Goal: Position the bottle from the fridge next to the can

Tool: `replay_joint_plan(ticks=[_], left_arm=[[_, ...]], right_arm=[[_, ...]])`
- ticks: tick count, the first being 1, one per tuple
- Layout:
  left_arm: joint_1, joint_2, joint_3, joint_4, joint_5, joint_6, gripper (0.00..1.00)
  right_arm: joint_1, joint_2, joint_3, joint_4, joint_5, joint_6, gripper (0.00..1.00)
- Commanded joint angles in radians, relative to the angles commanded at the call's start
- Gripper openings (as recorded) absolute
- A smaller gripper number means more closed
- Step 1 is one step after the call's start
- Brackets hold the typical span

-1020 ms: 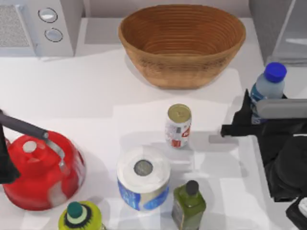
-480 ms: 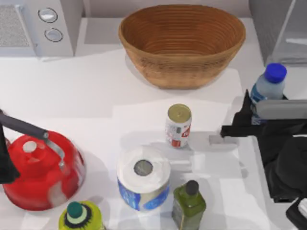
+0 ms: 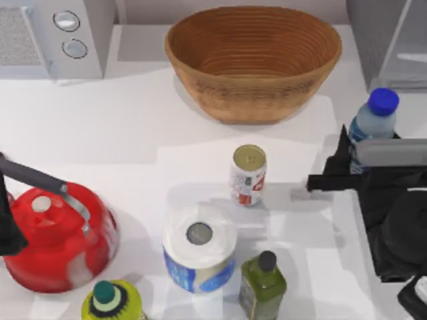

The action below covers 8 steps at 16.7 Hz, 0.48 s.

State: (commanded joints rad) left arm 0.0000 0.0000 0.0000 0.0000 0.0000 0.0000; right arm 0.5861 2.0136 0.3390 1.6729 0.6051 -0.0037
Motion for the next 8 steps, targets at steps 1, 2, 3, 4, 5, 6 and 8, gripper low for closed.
replay_joint_plan(ticks=[1,2,3,4,5,6,8], left_arm=[[0.000,0.000,0.000,0.000,0.000,0.000,1.00],[0.000,0.000,0.000,0.000,0.000,0.000,1.00],[0.000,0.000,0.000,0.000,0.000,0.000,1.00],[0.000,0.000,0.000,0.000,0.000,0.000,1.00],[0.000,0.000,0.000,0.000,0.000,0.000,1.00],[0.000,0.000,0.000,0.000,0.000,0.000,1.00],[0.000,0.000,0.000,0.000,0.000,0.000,1.00]], right_arm=[[0.000,0.000,0.000,0.000,0.000,0.000,0.60],[0.000,0.000,0.000,0.000,0.000,0.000,0.68],[0.000,0.000,0.000,0.000,0.000,0.000,0.75],[0.000,0.000,0.000,0.000,0.000,0.000,0.83],[0.000,0.000,0.000,0.000,0.000,0.000,0.90],[0.000,0.000,0.000,0.000,0.000,0.000,0.98],[0.000,0.000,0.000,0.000,0.000,0.000,1.00]])
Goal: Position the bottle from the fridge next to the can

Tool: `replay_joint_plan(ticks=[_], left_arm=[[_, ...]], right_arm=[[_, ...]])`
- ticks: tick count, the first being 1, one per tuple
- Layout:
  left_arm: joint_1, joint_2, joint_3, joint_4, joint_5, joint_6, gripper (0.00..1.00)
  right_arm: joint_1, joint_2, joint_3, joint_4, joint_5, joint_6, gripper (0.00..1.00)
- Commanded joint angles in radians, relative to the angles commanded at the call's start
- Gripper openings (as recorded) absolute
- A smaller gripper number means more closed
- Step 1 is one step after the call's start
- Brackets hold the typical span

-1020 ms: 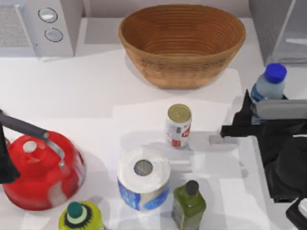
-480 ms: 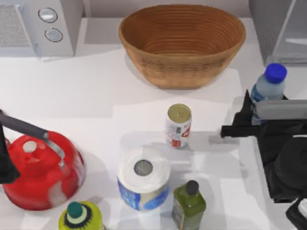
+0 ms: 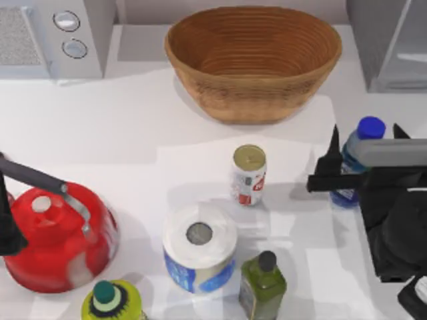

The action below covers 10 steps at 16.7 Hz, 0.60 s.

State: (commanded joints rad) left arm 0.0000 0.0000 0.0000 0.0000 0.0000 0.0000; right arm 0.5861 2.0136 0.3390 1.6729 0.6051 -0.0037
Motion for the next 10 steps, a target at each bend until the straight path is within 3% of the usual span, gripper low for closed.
replay_joint_plan(ticks=[10], left_arm=[[0.000,0.000,0.000,0.000,0.000,0.000,1.00]], right_arm=[[0.025,-0.006,-0.030,0.027,0.026,0.001,1.00]])
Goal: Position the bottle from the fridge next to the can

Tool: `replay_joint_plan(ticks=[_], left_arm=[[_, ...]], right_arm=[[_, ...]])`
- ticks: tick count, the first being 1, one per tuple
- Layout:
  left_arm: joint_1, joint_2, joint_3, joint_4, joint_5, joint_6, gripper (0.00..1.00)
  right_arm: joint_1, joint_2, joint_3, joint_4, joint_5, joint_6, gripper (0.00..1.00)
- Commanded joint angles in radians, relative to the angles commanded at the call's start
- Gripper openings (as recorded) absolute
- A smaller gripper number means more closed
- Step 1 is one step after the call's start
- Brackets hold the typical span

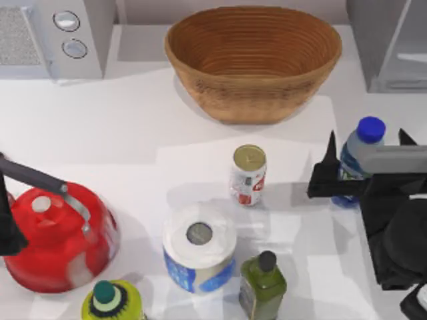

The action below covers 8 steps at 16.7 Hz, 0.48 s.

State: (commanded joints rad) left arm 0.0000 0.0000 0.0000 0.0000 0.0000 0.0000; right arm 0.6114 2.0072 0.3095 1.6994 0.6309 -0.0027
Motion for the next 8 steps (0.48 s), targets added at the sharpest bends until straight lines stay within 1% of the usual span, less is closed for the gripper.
replay_joint_plan(ticks=[4,8], left_arm=[[0.000,0.000,0.000,0.000,0.000,0.000,1.00],[0.000,0.000,0.000,0.000,0.000,0.000,1.00]], right_arm=[[0.049,-0.010,-0.062,0.046,0.048,-0.001,1.00],[0.049,-0.007,-0.063,0.048,0.051,-0.001,1.00]])
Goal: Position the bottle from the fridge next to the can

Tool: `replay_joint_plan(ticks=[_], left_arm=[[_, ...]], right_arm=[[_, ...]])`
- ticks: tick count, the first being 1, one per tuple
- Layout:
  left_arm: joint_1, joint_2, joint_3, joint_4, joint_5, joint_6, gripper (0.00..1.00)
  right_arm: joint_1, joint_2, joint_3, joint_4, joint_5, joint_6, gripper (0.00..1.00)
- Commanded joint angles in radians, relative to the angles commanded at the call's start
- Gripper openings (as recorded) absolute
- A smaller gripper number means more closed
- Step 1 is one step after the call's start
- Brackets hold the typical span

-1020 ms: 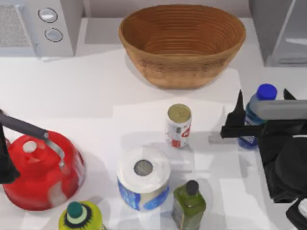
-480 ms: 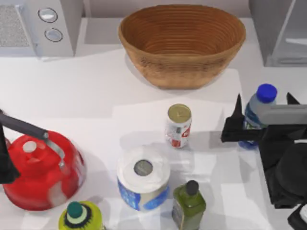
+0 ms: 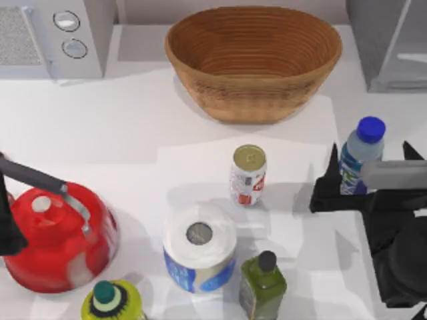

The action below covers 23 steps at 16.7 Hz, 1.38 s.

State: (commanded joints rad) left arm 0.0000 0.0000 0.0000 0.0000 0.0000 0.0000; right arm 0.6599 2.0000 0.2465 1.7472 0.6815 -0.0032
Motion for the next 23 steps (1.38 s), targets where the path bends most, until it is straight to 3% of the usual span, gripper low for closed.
replay_joint_plan(ticks=[4,8,16,23], left_arm=[[0.000,0.000,0.000,0.000,0.000,0.000,1.00],[0.000,0.000,0.000,0.000,0.000,0.000,1.00],[0.000,0.000,0.000,0.000,0.000,0.000,1.00],[0.000,0.000,0.000,0.000,0.000,0.000,1.00]], right_arm=[[-0.018,-0.062,-0.022,-0.034,-0.052,0.001,1.00],[-0.088,-0.292,-0.087,-0.205,-0.214,0.007,1.00],[-0.363,-1.087,-0.242,-0.920,-0.554,0.023,1.00],[-0.593,-1.749,-0.275,-1.511,-0.678,0.016,1.00]])
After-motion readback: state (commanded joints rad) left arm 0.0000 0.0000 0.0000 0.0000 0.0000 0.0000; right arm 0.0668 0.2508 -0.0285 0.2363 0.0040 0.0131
